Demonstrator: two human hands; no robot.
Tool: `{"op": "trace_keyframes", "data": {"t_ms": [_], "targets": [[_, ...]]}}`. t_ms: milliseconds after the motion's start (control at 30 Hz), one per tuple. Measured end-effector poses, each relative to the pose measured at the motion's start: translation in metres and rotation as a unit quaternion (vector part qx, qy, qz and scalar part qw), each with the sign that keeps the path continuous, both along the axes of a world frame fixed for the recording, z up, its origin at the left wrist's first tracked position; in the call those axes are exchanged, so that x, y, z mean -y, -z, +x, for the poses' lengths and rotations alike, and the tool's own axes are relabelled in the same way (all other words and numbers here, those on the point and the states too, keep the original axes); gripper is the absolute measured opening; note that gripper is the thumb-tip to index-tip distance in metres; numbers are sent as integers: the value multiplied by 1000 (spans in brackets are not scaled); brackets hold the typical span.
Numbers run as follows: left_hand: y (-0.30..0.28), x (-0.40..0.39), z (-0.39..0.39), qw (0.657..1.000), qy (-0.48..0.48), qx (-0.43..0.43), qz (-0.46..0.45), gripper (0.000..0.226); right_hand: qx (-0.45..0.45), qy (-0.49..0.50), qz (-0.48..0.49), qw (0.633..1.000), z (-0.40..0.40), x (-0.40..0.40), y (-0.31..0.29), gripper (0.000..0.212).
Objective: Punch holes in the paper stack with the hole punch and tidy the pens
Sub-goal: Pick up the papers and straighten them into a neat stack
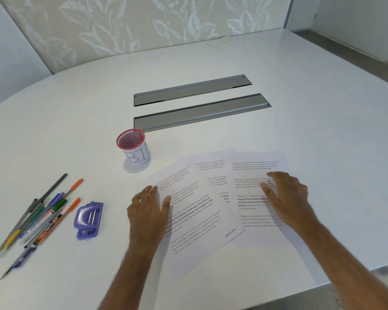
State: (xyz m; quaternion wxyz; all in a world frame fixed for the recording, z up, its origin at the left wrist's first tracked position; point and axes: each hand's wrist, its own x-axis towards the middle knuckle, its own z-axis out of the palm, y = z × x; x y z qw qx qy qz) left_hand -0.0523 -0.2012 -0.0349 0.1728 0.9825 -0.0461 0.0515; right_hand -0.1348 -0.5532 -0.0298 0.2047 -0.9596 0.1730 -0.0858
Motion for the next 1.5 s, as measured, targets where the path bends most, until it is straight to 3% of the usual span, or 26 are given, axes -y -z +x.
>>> {"op": "trace_keyframes", "data": {"t_ms": [233,667,767,1033,1333,1500], "targets": [[-1,-10,-4,996,-84,-25,5,54,-18,52,20,998,-13,21,1,43],[-5,23,0,995,-14,-59,85,68,-22,-39,31,999,-4,-16,6,47],[-6,24,2,996,-20,-73,54,70,-17,-46,50,998,-2,-17,5,49],[-13,19,-5,989,-76,-104,-69,69,-16,71,57,996,-6,18,5,51],[-18,55,-2,985,-18,-119,-125,59,-10,-29,82,996,5,-22,8,51],[-20,55,3,979,-29,-129,-158,61,-5,-35,139,990,7,-20,10,46]]}}
